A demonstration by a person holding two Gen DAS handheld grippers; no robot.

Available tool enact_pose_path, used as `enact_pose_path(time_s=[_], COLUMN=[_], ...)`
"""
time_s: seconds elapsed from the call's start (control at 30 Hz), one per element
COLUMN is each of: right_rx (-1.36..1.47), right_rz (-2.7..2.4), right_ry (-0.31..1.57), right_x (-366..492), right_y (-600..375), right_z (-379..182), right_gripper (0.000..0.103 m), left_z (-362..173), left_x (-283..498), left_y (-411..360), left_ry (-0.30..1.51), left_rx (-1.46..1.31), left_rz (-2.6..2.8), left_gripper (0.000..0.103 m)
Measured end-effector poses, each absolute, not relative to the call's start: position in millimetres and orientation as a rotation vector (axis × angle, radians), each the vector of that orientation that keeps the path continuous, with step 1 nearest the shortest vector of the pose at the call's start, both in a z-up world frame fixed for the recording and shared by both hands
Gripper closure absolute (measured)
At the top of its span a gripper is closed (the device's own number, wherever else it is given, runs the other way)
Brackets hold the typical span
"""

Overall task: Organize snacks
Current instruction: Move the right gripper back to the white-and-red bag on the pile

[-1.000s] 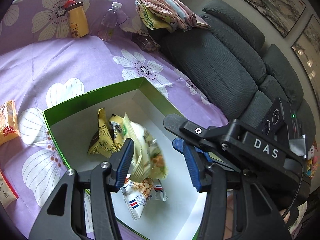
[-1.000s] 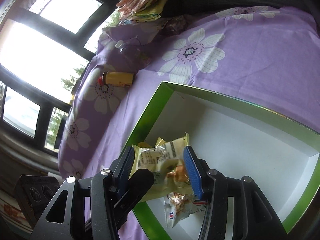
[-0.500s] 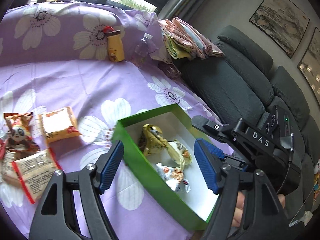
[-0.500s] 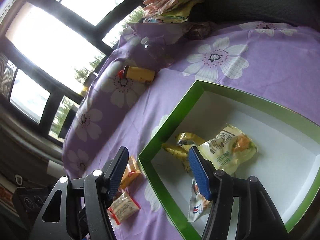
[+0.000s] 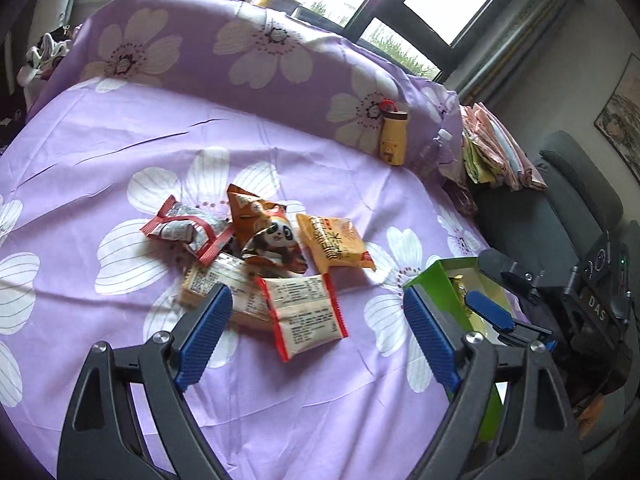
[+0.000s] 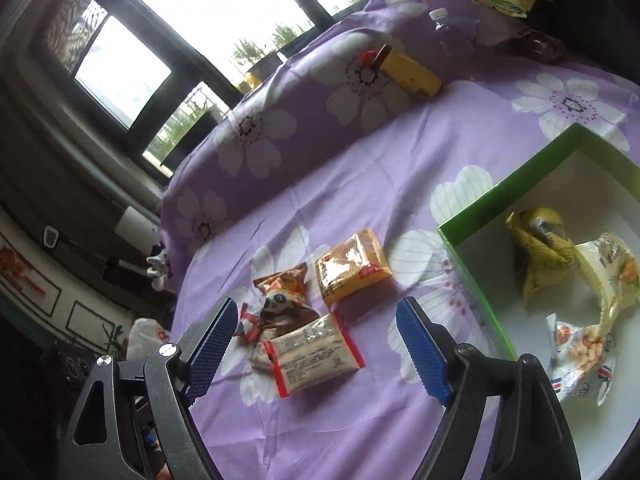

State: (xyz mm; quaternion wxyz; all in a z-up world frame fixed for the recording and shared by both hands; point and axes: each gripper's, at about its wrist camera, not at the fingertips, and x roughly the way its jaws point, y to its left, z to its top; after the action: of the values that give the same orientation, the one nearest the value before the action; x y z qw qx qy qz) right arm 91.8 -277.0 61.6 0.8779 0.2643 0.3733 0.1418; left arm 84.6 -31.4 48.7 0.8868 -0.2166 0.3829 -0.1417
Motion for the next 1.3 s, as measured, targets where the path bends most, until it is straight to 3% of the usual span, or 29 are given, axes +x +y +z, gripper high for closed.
enact_pose_path(time_s=[0.47, 0.57, 0.73, 1.3], right_rx=[0.563, 0.572, 0.57, 0.547], right_rz=[0.353, 0.363, 0.417, 0.467], right_ry=[0.979, 1.032, 1.055, 1.086], right_x=[134, 145, 156, 162], right_y=[-235, -231, -224, -225], right_z=[3, -12, -25, -39], right_gripper=[0.021, 0.021, 0.023, 0.034], left_z=[6, 3, -3, -11], left_x=[101, 102, 104, 109], left_y=[-28, -31, -32, -47], left_ry=[0.939, 0.936, 0.941, 0.947], left_rx=[-0.485, -0.473, -0.504, -0.448], left_rz=[-0.288, -0.289, -0.303, -0.295], left_gripper=[0.019, 0.026, 0.048, 0.08])
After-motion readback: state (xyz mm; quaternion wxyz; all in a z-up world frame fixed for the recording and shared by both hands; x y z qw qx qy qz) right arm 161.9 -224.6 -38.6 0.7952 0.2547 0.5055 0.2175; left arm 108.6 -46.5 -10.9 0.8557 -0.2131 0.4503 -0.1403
